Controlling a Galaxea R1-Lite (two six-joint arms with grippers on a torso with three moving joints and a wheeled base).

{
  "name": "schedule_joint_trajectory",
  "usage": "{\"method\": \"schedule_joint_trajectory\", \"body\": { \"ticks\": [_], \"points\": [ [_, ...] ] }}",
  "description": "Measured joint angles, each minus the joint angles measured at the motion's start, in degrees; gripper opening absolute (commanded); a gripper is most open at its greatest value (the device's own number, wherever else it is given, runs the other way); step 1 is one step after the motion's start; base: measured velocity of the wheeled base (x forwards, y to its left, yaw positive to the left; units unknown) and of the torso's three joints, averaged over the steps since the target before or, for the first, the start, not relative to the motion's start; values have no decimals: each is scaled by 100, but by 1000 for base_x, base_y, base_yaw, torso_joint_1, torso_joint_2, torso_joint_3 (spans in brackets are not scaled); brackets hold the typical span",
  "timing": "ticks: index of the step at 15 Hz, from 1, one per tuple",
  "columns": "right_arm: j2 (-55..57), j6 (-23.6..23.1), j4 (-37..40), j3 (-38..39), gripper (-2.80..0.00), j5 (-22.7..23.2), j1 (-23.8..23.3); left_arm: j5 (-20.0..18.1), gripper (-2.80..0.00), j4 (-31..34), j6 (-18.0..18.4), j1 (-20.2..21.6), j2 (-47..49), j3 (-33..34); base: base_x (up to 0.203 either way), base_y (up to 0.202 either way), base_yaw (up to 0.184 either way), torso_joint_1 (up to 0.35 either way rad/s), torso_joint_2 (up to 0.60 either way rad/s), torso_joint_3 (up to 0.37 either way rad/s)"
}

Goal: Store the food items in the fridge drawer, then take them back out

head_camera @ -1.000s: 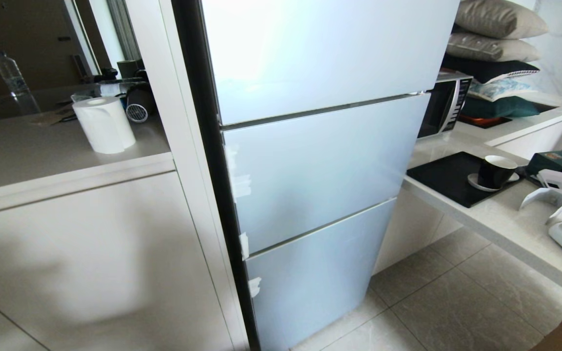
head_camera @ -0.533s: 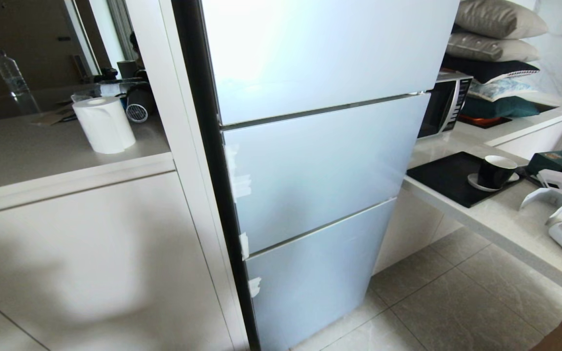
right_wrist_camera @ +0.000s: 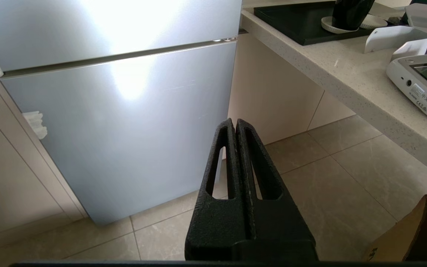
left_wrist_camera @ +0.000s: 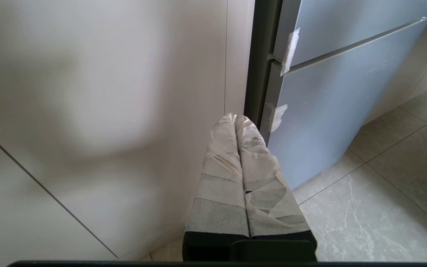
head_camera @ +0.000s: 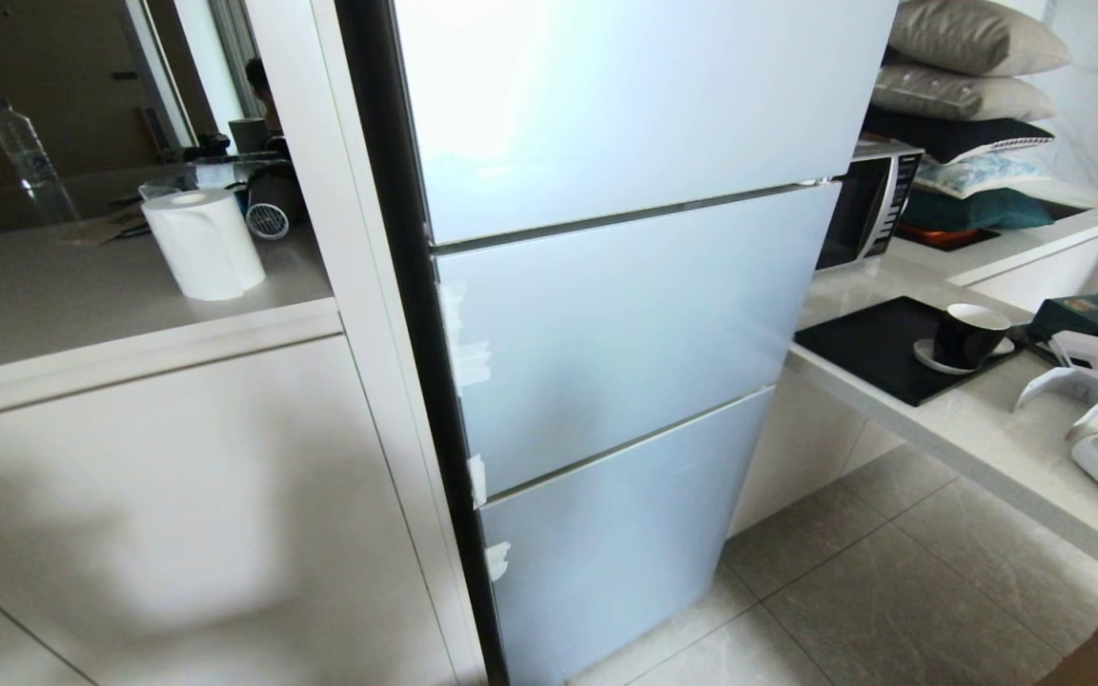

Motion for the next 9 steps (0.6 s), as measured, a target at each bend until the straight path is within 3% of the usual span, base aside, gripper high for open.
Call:
{"method": "schedule_joint_trajectory", "body": {
  "ticks": [9],
  "points": [
    [0, 91, 5, 0, -280, -46, 2, 0, -280, 2, 70, 0, 2, -2, 0, 0, 0, 0, 0, 0]
  ]
}}
